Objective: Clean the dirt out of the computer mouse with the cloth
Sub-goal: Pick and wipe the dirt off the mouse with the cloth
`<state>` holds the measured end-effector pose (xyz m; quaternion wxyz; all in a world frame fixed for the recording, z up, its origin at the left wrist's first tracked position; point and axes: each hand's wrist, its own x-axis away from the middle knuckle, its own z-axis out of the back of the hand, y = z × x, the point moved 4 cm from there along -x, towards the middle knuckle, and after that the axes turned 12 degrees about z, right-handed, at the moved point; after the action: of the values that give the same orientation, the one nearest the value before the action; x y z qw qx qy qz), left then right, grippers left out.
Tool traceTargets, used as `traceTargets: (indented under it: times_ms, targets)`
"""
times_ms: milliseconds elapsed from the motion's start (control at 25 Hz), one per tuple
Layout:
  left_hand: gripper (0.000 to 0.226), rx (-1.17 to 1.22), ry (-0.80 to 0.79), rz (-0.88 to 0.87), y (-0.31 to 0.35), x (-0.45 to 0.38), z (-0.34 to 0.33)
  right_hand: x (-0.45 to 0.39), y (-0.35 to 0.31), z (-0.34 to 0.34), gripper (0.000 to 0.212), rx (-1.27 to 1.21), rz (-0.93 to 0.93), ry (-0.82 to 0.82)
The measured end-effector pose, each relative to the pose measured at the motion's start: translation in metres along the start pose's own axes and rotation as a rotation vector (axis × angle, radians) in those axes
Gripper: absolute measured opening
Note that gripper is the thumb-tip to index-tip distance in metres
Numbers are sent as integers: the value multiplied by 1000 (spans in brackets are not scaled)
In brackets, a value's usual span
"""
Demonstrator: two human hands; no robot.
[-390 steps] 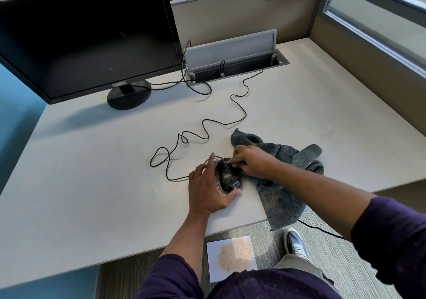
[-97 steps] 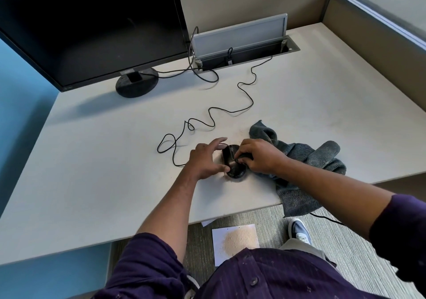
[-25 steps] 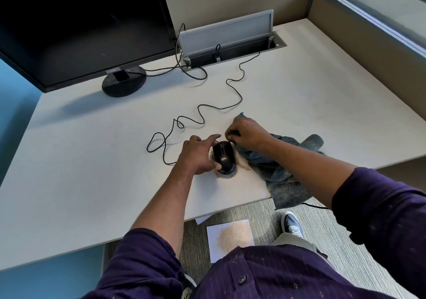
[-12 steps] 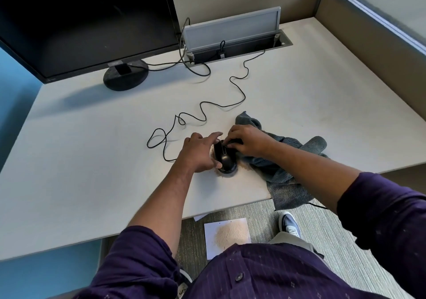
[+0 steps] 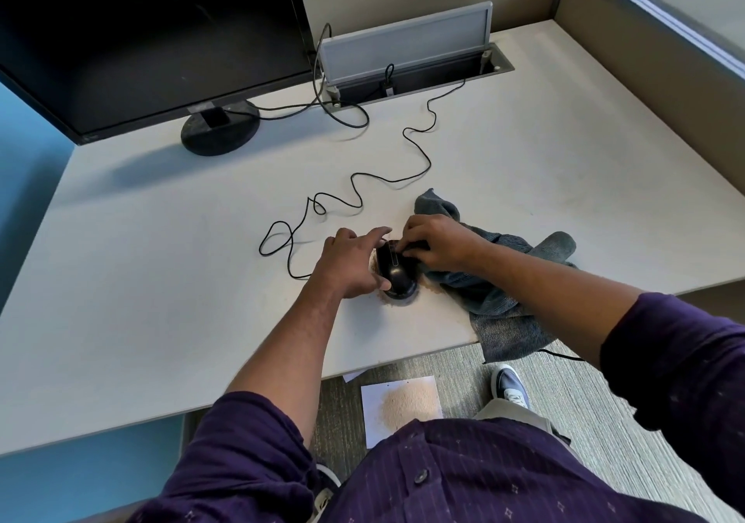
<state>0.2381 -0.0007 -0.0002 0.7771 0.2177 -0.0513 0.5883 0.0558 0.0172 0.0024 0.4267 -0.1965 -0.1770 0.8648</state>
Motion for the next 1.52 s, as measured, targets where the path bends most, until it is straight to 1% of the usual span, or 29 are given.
traceTargets:
  times_ms: [40,120,200,280,360,440,560,760,840,920,1000,1120,1160,1240,1320,1440,1520]
  targets:
    - [99,6,-1,6,0,0,0,0,1,1,19,-6,14,-20]
    - [100,22,-6,15,-1,-1,1,-2,4,5,21,35,-37,-55]
    - [100,9,-6,10,0,-1,0,-6,6,7,22,56,-87,-22]
    - [100,14,-6,14,0,0,-1,-12,1,5,22,36,-79,-17]
    - [101,44,-7,28,-2,0,-2,-18,-2,-2,22,37,-98,-73]
    - [102,71,-5,39,-2,1,-2,-25,0,-2,22,80,-160,-129]
    - [105,98,0,56,-3,2,-3,-34,-4,-3,22,117,-98,-227]
    - [112,116,-23,137,-6,0,-5,-40,-4,-2,25,178,-28,-288]
    - [114,103,-18,131,-5,1,-5,-43,-3,-3,25,188,1,-304]
    - [116,101,-22,100,-4,1,-5,-42,0,-3,25,240,-20,-319]
    - [117,100,-28,94,-4,1,-5,-39,4,-2,25,226,0,-331]
    - [116,114,-42,96,-6,0,-4,-34,16,8,27,220,-25,-311]
    - [115,110,-42,86,-5,0,-4,-33,19,11,26,212,-46,-260]
    - [114,98,-39,70,-4,0,-3,-33,17,11,28,127,-18,-178]
    - [113,105,-40,70,-5,-1,-3,-33,9,6,35,82,20,-184]
    - [113,119,-39,69,-6,0,-4,-29,11,7,43,76,-8,-156]
    - [112,135,-40,72,-7,0,-5,-26,12,10,43,125,1,-167]
